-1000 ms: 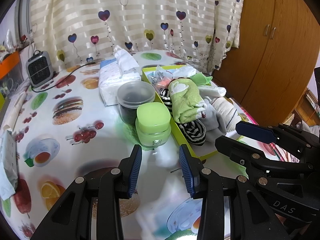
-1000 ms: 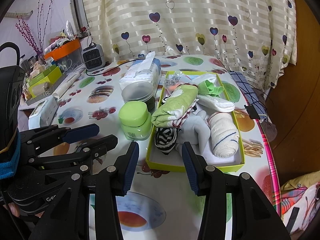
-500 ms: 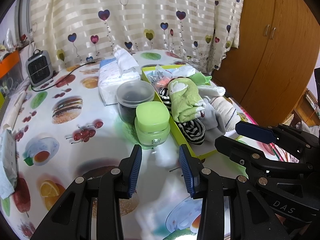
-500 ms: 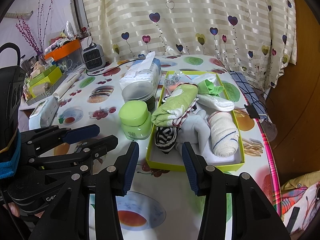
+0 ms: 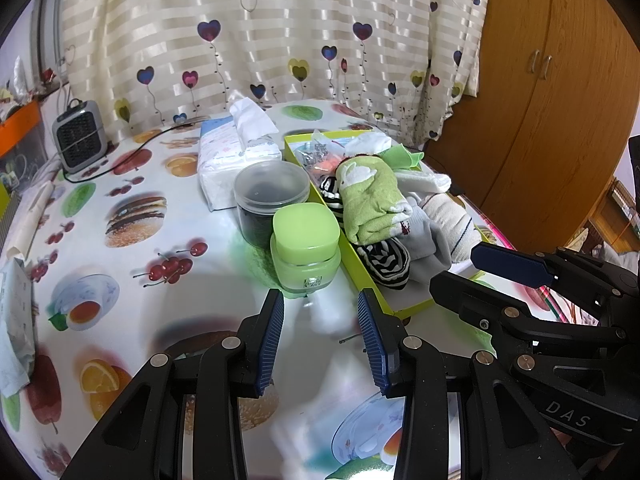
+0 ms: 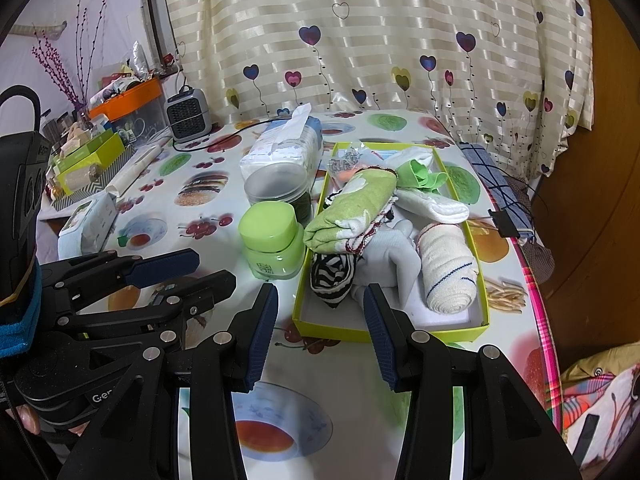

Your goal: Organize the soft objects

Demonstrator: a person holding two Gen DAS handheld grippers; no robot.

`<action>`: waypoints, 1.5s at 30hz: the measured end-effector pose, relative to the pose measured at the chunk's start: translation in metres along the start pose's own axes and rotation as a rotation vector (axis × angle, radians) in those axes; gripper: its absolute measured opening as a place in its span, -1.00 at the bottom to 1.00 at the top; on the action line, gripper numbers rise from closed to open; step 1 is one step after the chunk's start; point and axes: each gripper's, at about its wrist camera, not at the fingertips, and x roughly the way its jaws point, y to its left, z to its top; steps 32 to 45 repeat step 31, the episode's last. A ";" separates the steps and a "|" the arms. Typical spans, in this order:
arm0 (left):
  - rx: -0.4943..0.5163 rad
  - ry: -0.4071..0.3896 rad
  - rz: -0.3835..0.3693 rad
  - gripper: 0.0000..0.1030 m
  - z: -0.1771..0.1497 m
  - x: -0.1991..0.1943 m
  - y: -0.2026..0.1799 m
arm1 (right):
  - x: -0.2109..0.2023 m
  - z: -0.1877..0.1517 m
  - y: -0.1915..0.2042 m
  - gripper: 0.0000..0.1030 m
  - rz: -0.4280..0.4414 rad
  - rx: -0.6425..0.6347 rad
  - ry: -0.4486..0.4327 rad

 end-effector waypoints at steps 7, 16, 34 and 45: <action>-0.001 0.001 -0.001 -0.28 0.000 0.000 0.000 | 0.000 0.000 0.000 -0.11 -0.001 0.000 0.001; -0.001 0.002 -0.002 -0.28 0.000 0.000 0.001 | 0.000 0.000 0.000 -0.11 -0.001 0.000 0.001; -0.004 -0.016 0.003 -0.29 -0.002 0.002 -0.001 | 0.002 -0.001 0.002 -0.11 0.001 -0.004 0.001; -0.004 -0.016 0.003 -0.29 -0.002 0.002 -0.001 | 0.002 -0.001 0.002 -0.11 0.001 -0.004 0.001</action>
